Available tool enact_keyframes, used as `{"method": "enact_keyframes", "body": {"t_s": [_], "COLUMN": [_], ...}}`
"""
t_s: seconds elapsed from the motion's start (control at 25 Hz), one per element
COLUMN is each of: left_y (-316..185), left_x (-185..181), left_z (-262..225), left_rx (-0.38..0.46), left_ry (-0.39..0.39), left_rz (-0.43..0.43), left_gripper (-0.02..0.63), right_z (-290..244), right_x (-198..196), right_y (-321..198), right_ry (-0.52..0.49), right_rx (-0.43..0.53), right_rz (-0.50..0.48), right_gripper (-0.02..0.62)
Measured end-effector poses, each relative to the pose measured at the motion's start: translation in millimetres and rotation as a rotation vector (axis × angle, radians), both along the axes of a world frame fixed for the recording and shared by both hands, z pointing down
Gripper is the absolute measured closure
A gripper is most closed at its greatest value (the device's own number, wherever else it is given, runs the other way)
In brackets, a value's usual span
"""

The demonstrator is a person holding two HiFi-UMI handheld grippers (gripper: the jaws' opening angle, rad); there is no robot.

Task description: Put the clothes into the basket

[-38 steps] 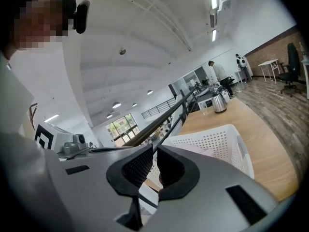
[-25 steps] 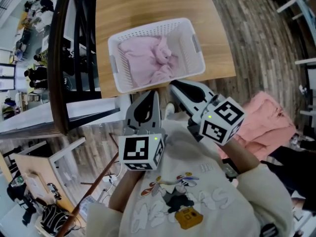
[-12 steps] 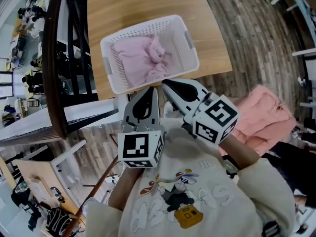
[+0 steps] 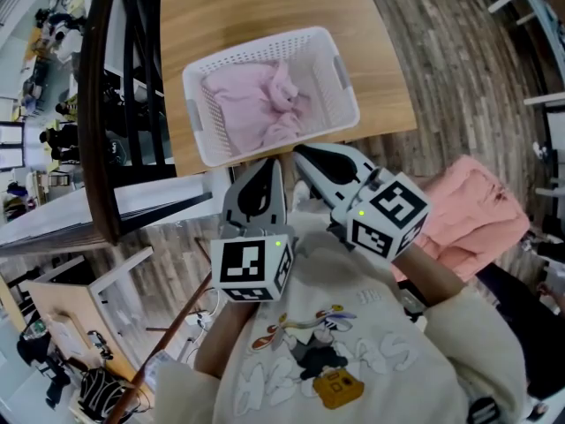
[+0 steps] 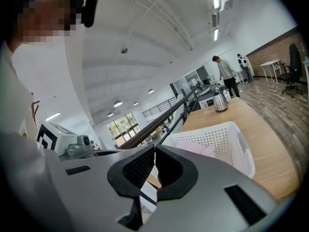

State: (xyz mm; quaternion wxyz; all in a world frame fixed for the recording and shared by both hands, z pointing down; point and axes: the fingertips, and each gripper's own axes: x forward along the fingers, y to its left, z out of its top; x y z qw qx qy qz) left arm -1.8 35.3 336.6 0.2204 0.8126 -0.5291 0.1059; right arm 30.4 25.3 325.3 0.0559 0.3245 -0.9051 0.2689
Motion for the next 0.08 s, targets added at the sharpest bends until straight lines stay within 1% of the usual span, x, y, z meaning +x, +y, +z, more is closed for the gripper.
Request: {"method": "enact_keyframes", "body": {"t_s": [0.08], "left_y": [1.0], "left_x": [-2.0], "left_z": [0.7], "left_rx": [-0.003], "left_ry": [0.000], "left_rz": [-0.001], "left_gripper": [0.606], "right_z": [0.7], "right_x": [-1.9], "right_y": [0.9], "right_ry": [-0.010], "right_rx": [-0.015], "right_rz": [-0.002], "right_gripper": [0.565]}}
